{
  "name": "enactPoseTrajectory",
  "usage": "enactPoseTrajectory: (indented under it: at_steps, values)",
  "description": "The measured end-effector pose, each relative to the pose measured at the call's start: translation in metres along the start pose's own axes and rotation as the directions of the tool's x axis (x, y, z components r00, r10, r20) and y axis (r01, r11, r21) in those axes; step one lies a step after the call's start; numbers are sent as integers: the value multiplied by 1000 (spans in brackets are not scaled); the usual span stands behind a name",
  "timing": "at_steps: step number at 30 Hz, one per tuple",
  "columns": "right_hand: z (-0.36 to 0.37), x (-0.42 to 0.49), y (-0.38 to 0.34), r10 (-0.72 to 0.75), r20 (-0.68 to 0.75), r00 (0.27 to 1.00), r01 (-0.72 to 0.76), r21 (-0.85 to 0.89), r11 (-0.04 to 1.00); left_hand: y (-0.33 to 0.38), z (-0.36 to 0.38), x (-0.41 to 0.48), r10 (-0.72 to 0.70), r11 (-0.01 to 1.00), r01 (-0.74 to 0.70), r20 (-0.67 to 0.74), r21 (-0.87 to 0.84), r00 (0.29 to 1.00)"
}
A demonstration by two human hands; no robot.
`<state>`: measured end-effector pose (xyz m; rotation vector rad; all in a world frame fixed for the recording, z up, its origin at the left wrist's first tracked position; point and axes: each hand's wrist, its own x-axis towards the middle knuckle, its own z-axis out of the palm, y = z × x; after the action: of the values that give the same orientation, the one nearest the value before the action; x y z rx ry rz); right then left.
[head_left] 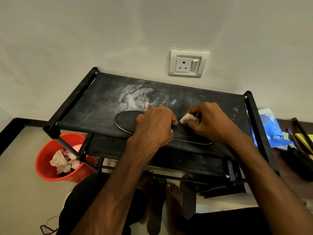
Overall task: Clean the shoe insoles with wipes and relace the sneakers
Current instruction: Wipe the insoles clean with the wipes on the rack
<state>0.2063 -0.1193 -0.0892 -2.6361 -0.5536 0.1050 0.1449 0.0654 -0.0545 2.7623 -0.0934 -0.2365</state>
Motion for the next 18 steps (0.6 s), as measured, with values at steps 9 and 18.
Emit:
enactPoseTrajectory:
  at_steps: [9,18]
  values:
    - [-3,-8,-5,-34,29,999,34,11,999,1,1,0,6,1000,-6,-15,3,1000]
    - [-6,-14,-13,-116,114,987,106,94,990,0,2,1,15,1000,-15,-21,14,1000]
